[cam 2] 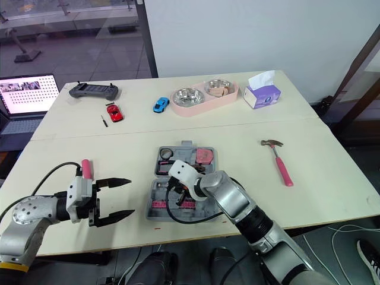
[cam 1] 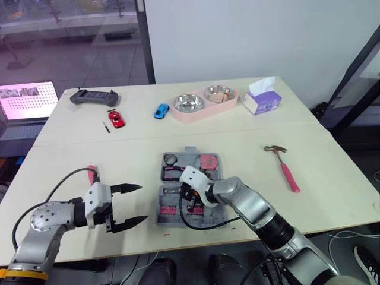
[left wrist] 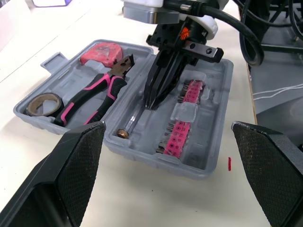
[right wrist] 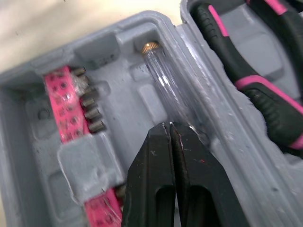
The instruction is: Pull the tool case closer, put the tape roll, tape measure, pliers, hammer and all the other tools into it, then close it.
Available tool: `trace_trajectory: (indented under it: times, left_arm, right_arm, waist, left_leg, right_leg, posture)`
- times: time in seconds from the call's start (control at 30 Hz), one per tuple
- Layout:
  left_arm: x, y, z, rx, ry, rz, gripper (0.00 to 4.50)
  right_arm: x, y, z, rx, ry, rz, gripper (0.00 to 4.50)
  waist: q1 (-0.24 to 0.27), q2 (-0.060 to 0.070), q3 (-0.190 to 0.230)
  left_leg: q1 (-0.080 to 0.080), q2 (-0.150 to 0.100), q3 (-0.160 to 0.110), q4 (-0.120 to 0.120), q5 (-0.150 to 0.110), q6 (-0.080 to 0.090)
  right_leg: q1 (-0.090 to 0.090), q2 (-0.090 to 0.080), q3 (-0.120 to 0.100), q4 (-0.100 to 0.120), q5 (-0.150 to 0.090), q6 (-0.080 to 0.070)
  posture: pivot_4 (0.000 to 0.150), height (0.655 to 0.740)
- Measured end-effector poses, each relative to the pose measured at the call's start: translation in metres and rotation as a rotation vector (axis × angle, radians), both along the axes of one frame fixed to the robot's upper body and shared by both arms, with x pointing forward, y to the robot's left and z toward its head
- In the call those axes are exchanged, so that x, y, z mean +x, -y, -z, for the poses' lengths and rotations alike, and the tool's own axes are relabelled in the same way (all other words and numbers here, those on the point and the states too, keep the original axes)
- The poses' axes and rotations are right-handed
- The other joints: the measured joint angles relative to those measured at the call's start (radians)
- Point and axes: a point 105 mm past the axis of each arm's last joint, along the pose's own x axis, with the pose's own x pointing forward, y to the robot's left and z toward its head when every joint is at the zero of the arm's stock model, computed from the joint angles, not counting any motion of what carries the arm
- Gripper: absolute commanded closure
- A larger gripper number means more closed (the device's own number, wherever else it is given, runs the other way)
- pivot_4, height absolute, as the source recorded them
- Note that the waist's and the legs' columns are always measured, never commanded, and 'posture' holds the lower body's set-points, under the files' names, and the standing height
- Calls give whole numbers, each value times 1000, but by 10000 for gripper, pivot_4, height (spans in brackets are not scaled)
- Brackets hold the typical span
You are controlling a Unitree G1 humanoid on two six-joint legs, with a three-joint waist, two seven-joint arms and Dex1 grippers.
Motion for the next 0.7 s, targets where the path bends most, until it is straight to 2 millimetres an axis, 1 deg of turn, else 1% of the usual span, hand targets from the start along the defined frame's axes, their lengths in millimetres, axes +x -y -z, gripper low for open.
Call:
trace_trajectory:
  times: [0.1,0.13,0.17,0.2,0.23,0.27,0.3,0.33,0.37,0.4,0.43,0.47,0.53,0.6,0.63,0.67,0.7]
  left_arm:
    - [0,0,-1,-9,1,0,0]
    - [0,0,-1,-13,-1,0,0]
    - [0,0,-1,-14,-5,-2,0]
    - [-1,-2,-1,-13,-14,-7,0]
    - [-1,-5,-1,-8,-22,-19,0]
    - [0,-9,-3,-8,-23,-34,0]
    - [0,-16,-6,-3,-22,-58,0]
    - [0,-24,-8,5,-19,-89,0]
    - [1,-28,-10,8,-17,-109,0]
    - [2,-34,-11,12,-12,-137,0]
    - [2,-42,-11,16,-15,-172,0]
    - [3,-55,-9,22,-20,-229,0]
    - [1,-84,-7,45,-31,-339,0]
    - [0,-110,-7,75,-26,-437,0]
    - [-2,-121,-7,87,-28,-478,0]
    - [-7,-134,-6,107,-37,-518,0]
    - [-12,-143,-2,126,-54,-545,0]
  right_arm:
    - [0,0,-3,21,-4,-5,43536]
    - [-2,2,-8,45,0,-12,43536]
    - [-2,3,-17,78,11,-21,43536]
    - [-3,5,-35,132,46,-38,43536]
    - [-3,9,-64,198,125,-53,43536]
    - [-4,18,-89,241,211,-59,43536]
    - [-5,34,-114,266,311,-52,43536]
    - [-6,49,-130,269,378,-33,43536]
    - [-9,63,-134,262,401,-5,43536]
    - [-16,81,-131,243,392,25,43536]
    - [-22,97,-121,223,350,61,43536]
    - [-31,120,-105,202,275,128,43536]
    - [-46,160,-86,157,191,251,43536]
    - [-59,196,-78,134,168,369,38327]
    - [-66,213,-78,143,165,429,35846]
    - [-75,229,-77,159,159,490,29932]
    - [-82,242,-75,157,150,531,25838]
  waist:
    - [1,0,0]
    - [1,0,0]
    - [1,1,1]
    - [0,1,1]
    - [0,1,2]
    - [1,0,2]
    - [3,0,2]
    - [4,0,1]
    - [4,-1,1]
    - [11,-1,1]
    - [15,-2,0]
    - [20,-1,1]
    - [24,-1,1]
    - [24,-1,1]
    - [24,-1,1]
    - [24,-1,1]
    - [24,-1,1]
  left_leg:
    - [-1,0,0,0,0,0]
    - [-2,0,0,0,0,0]
    - [-2,0,0,0,0,0]
    - [-3,0,0,0,0,0]
    - [-3,0,0,0,0,0]
    - [-3,0,0,0,0,0]
    - [-3,0,-1,-1,0,0]
    - [-2,1,-1,-1,-1,1]
    - [-2,1,-1,-1,-1,1]
    - [-2,1,-1,-1,-1,1]
    - [-2,1,0,-1,-1,2]
    - [-3,1,0,-1,-2,3]
    - [-3,1,3,-1,-2,3]
    - [-3,1,3,0,-2,3]
    - [-2,1,3,1,-2,3]
    - [-2,1,4,1,-2,3]
    - [-1,1,4,1,-2,3]
  right_leg:
    - [0,0,0,0,0,0]
    - [0,0,0,0,0,0]
    - [-1,0,0,0,0,0]
    - [-2,0,0,0,0,1]
    - [-2,-1,0,0,0,1]
    - [-2,-1,0,-1,0,1]
    - [-1,-1,-1,-2,0,1]
    - [1,-1,-1,-3,0,1]
    - [2,-1,-2,-4,-1,1]
    - [2,-1,-2,-5,-1,1]
    - [3,-1,-2,-5,-2,2]
    - [2,-2,-2,-5,-3,0]
    - [1,-3,0,-5,-3,0]
    - [2,-3,0,-5,-3,-1]
    - [3,-3,0,-5,-4,-1]
    - [3,-4,0,-5,-4,-1]
    - [4,-4,0,-5,-4,-1]
  posture:
    - [1500,7400]
    - [1500,7400]
    - [1500,7400]
    - [1500,7400]
    - [1500,7400]
    - [1500,7400]
    - [1500,7400]
    - [1500,7400]
    - [1500,7400]
    - [1500,7400]
    - [1500,7400]
    - [1500,7400]
    - [1500,7400]
    - [1500,7400]
    - [1500,7400]
    - [1500,7400]
    - [1500,7400]
